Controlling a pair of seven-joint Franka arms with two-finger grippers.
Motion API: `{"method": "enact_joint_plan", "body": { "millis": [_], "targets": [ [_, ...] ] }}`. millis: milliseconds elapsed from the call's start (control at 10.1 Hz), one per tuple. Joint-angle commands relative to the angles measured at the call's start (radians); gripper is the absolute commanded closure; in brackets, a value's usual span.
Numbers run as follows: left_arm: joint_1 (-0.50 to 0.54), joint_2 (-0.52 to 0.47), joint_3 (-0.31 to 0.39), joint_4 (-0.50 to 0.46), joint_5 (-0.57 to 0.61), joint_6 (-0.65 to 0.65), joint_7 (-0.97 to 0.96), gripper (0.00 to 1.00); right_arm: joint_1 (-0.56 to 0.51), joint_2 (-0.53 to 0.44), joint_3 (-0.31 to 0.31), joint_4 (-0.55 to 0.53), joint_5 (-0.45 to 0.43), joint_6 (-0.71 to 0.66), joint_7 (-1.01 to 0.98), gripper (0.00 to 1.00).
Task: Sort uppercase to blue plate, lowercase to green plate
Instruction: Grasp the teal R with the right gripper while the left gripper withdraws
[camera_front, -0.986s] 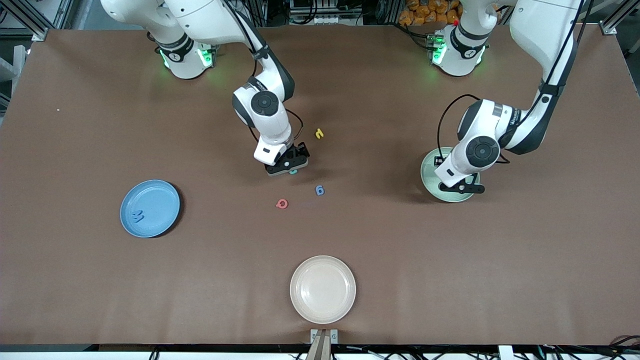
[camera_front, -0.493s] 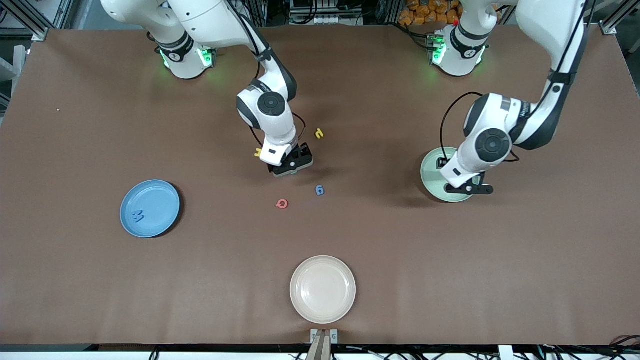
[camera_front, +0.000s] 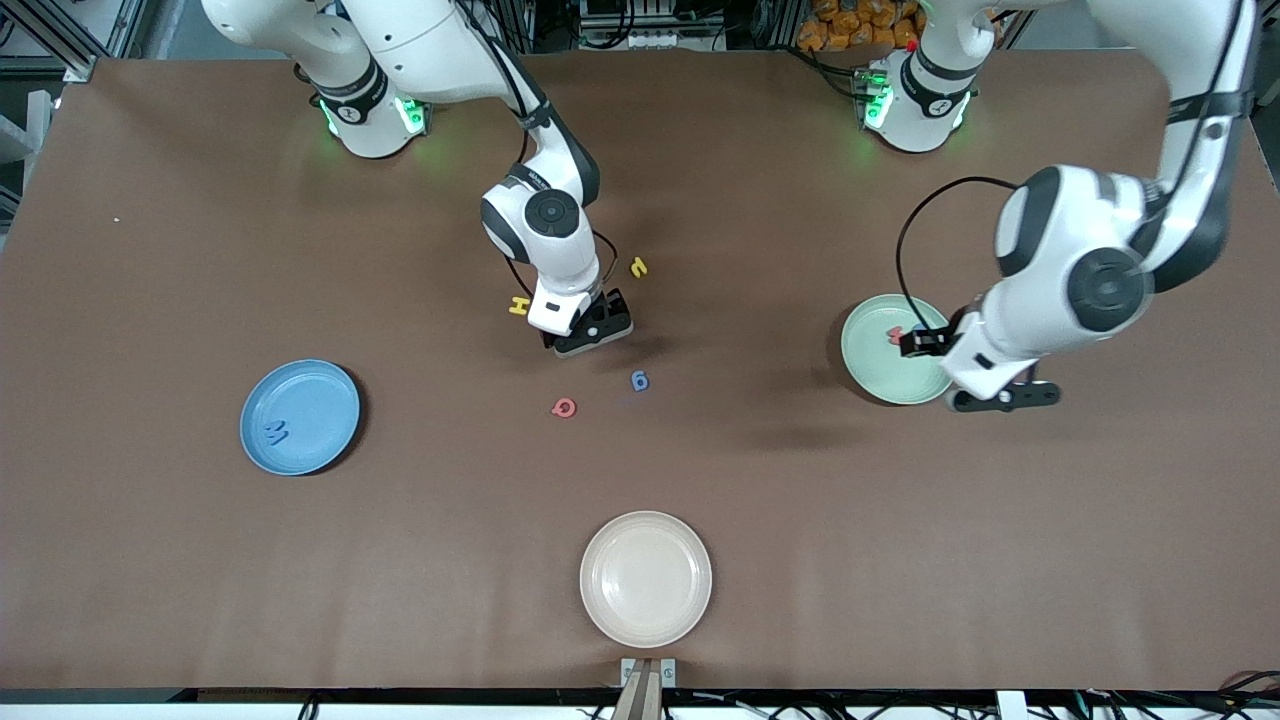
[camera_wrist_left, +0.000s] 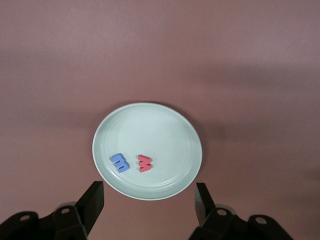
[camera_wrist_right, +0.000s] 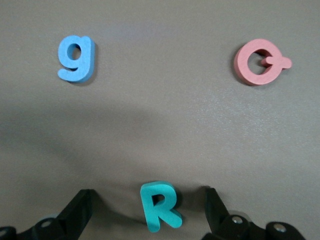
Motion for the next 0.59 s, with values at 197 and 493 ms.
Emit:
{"method": "enact_joint_plan", "body": {
  "millis": [197,493],
  "targets": [
    [0.015,-0.061,0.103,0.11,-0.073,-0.039,0.124,0.18,0.007,-0.008,-0.005,0.011,-0.015,-0.039,0.021,0.0],
    [0.015,-0.068,0.164,0.205,-0.098,-0.137,0.19,0.18,0.007,-0.023,-0.005,0.005,-0.016,-0.037,0.02,1.0]
  ]
}}
